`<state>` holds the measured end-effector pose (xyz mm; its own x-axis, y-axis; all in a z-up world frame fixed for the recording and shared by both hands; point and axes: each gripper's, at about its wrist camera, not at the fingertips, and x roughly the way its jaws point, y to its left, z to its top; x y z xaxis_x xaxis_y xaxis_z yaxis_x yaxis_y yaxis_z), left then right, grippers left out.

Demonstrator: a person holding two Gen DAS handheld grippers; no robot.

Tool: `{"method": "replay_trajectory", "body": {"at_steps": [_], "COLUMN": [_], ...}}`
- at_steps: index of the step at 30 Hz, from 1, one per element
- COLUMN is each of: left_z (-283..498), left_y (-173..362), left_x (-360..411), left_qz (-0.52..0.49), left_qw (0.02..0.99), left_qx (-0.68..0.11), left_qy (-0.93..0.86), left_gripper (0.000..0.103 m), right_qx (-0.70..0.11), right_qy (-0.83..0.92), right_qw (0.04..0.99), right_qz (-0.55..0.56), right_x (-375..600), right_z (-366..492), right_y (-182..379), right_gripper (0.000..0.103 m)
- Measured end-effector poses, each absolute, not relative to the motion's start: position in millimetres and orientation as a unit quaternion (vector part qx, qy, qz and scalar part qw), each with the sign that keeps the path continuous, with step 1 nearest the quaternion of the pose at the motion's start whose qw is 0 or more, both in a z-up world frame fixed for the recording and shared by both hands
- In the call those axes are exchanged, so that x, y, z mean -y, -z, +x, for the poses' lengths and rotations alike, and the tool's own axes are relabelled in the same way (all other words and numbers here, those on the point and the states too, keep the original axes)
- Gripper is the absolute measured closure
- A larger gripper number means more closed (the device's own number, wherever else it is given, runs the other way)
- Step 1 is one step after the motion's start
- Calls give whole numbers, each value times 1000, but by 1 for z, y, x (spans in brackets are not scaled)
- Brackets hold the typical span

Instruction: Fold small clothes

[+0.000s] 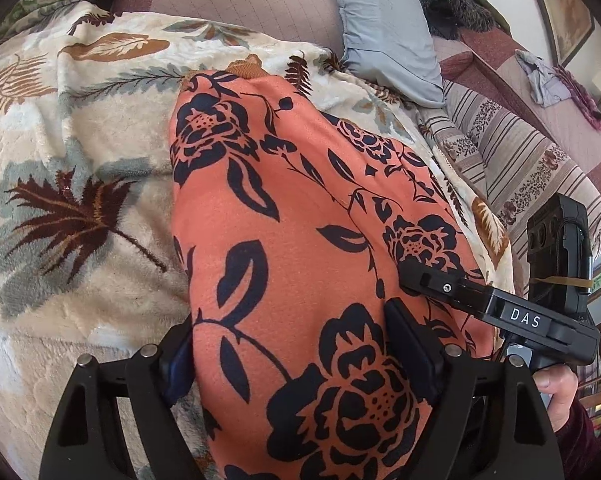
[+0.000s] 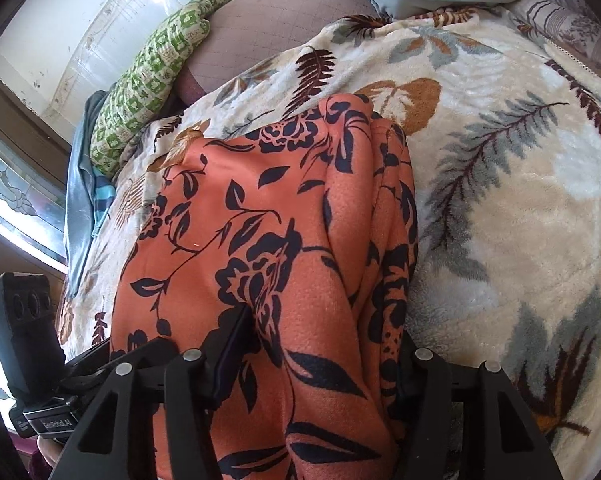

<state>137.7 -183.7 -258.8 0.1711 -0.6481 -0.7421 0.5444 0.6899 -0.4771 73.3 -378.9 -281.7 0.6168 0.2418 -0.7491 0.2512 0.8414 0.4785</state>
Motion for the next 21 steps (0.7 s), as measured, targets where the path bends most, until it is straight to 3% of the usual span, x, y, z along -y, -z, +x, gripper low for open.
{"method": "replay_trajectory", "body": {"at_steps": [5,14,17,21], "left_z": [138,150,144,137], "left_y": [259,260,260,259], "left_x": [188,182,188,197], "left_qz": [-51,-103,-71,-27], "left_qw": [755,728,741,764], "left_qx": [-527,-549,-535,-512], "left_qy": [388,397,398,391], "left_gripper": [8,8,8,23], "right_qx": [-435,-436,-436,-437], "right_qy": [-7,-32,-38,-43], "right_qw": [850,847,849,849], "right_qz": [296,301,296,292], "right_x": [386,391,392,393], "right_z": [72,72,72,72], "right_y": [284,289,289,290], "right_gripper": [43,42,43,43]}}
